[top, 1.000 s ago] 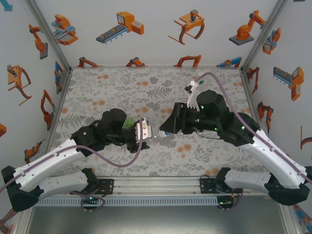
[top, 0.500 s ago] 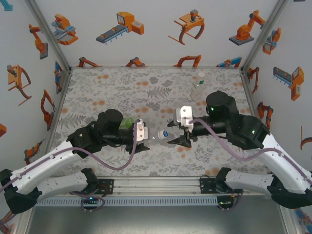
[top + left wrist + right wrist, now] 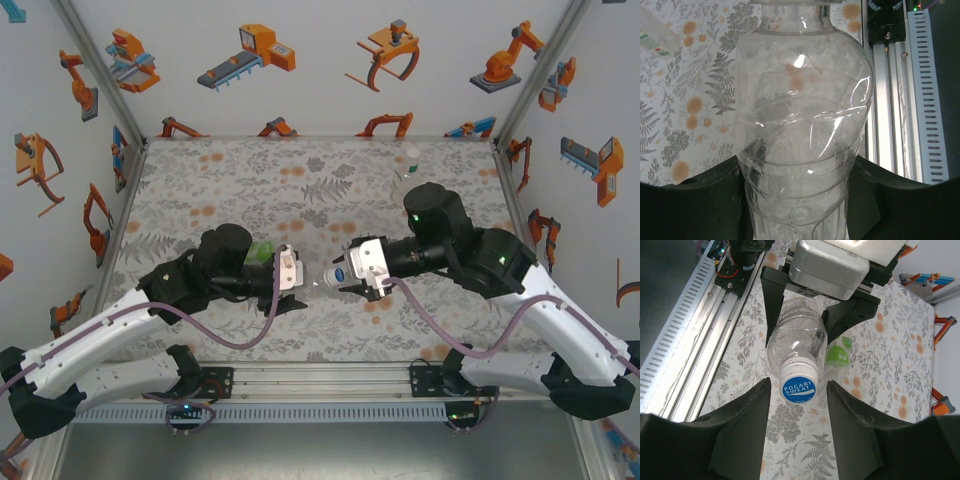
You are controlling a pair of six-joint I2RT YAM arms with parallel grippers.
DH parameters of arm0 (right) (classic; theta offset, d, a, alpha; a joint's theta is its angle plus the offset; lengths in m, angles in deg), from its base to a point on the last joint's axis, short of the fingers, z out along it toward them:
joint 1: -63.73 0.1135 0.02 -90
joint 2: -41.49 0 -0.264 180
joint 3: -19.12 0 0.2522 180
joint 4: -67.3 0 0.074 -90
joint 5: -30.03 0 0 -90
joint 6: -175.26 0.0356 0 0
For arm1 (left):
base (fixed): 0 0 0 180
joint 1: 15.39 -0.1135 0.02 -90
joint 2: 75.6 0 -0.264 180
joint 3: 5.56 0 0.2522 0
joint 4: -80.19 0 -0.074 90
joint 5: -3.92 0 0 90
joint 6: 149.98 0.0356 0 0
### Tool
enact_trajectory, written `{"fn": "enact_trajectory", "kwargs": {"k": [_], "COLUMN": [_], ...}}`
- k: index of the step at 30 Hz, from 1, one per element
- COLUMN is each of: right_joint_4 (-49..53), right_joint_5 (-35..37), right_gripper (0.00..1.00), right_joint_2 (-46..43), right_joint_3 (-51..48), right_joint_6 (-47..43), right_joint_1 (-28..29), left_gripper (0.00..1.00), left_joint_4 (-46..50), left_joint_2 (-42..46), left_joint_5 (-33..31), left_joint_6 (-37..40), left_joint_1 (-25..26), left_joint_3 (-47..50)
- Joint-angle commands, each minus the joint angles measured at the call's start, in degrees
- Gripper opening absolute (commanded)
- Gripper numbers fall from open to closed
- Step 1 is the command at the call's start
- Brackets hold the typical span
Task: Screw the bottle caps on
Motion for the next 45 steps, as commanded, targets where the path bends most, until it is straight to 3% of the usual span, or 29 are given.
{"fn": "enact_trajectory", "kwargs": {"k": [1,25,31,36,41,45], "right_joint_4": [0.0,0.1,0.7,-4.3,-14.3,-19.4], "right_joint_5": [-1.7,-0.3,-0.5,1.2,5.8,16.0], "right_gripper": [0.46,0.4,0.19,0.09,0.0,0.0], "right_joint_2": [-0.1,1.0,1.2,-0.6,-3.8,-6.6], "right_joint_3": [0.5,-0.5,-0.2,-3.0,-10.2,-14.2], "right_joint_6": [-2.0,-1.9,-0.2,16.3,47.4,72.8], "right_joint_1": [0.3,0.3,0.3,0.3,0.3,0.3], "left_gripper": [0.0,0.0,0.0,0.0,0.0,0.0], "left_joint_4": [-0.5,-0.5,-0.5,-0.4,-1.2,-1.9], "left_joint_2": [0.4,0.1,0.0,0.0,-0.5,-1.3], "left_joint_5": [1.5,1.6,1.3,-0.4,-3.6,-4.7], "left_joint_6": [1.2,1.3,1.3,1.1,0.6,0.1], "left_joint_1": [0.3,0.3,0.3,0.3,0.3,0.3], "left_joint_3": [-0.7,-0.7,-0.7,-0.3,-0.1,0.0]}}
